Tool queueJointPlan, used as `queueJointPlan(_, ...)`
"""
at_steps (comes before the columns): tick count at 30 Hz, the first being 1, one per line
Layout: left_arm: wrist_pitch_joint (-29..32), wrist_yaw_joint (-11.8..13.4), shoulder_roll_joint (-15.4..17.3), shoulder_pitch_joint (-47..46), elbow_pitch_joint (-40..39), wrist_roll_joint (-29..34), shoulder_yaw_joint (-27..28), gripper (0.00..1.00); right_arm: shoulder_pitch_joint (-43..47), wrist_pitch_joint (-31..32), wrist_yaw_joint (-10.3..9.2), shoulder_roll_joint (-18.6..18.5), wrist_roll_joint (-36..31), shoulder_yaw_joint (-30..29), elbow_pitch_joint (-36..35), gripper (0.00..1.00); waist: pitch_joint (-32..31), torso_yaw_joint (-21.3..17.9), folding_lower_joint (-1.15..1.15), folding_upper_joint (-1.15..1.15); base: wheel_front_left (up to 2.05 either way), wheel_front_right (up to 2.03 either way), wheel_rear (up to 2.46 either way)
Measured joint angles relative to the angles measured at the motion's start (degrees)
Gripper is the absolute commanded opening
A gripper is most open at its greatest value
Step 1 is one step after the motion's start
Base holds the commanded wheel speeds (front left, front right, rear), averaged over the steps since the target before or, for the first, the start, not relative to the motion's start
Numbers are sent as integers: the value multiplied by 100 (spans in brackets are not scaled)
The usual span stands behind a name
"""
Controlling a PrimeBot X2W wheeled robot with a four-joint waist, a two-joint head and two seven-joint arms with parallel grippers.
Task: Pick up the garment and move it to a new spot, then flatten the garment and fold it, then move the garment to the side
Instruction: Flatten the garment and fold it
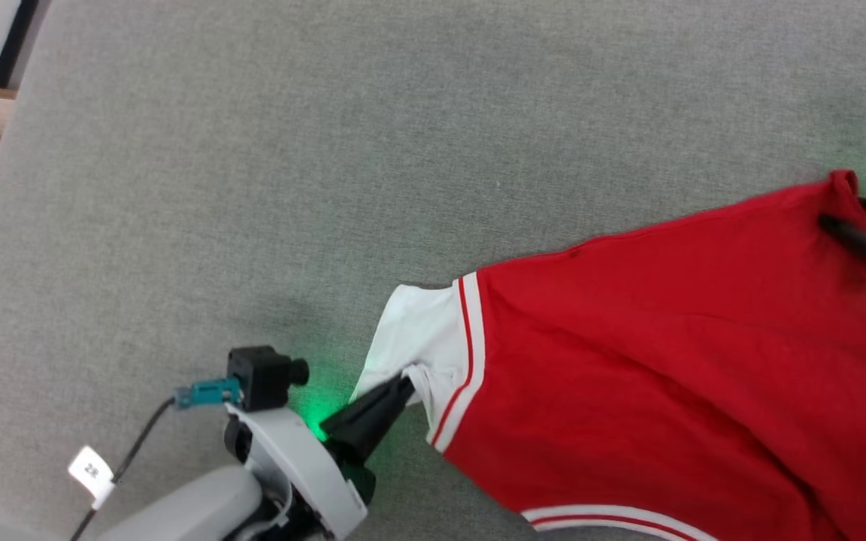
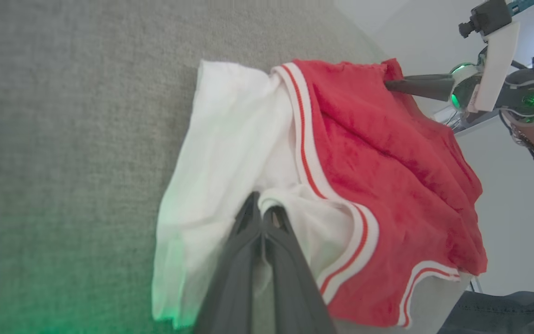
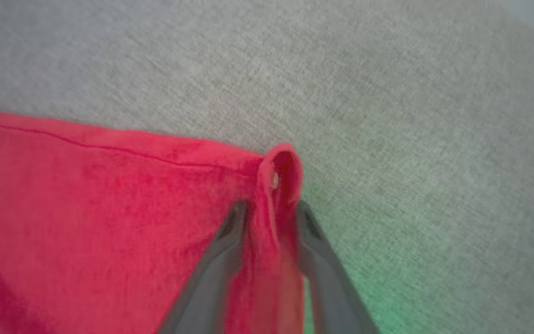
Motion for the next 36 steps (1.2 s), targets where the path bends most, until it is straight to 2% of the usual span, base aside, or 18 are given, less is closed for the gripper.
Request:
queueJointPlan(4, 0, 0, 2, -218, 16, -1, 175, 0, -285, -382, 4, 175, 187, -20, 326, 0, -11, -75, 0, 0, 0, 0, 0)
queueJointPlan(9, 27, 0, 112, -1060, 179, -222, 466, 0, -943, -734, 4, 442, 41, -502, 866, 0, -22, -169, 0, 0, 0, 0, 0)
queueJointPlan(13, 151, 0, 47, -2089, 751, -545, 920, 0, -1717, -1112, 4, 728, -296, -1085, 1338, 0, 50, -260, 0, 0, 0, 0, 0)
queueJointPlan(16, 315, 0, -191, -2941, 1174, -794, 1225, 0, -2426, -1490, 4, 981, -643, -1543, 1761, 0, 139, -337, 0, 0, 0, 0, 0)
queueJointPlan(20, 595, 0, -343, -4142, 1924, -1039, 1636, 0, -3416, -2082, 4, 1473, -1136, -1931, 2226, 0, 270, -513, 0, 0, 0, 0, 0)
queueJointPlan(25, 644, -1, -526, -5741, 2793, -967, 1994, 0, -4570, -2854, 5, 1840, -1639, -2387, 2785, 0, 413, -788, 0, 0, 0, 0, 0)
queueJointPlan(29, 432, -1, -656, -6683, 3078, -724, 2091, 0, -5066, -3342, 5, 2050, -1907, -2658, 3127, 0, 501, -970, 0, 0, 0, 0, 0)
queueJointPlan(32, 349, -1, -662, -6784, 3038, -762, 2111, 0, -5190, -3565, 5, 2109, -2017, -2668, 3353, 0, 536, -1063, 0, 0, 0, 0, 0)
queueJointPlan(36, 419, 0, -536, -6123, 2672, -934, 1922, 0, -4772, -3794, 5, 2025, -2049, -2296, 3439, 0, 492, -1092, 0, 0, 0, 0, 0)
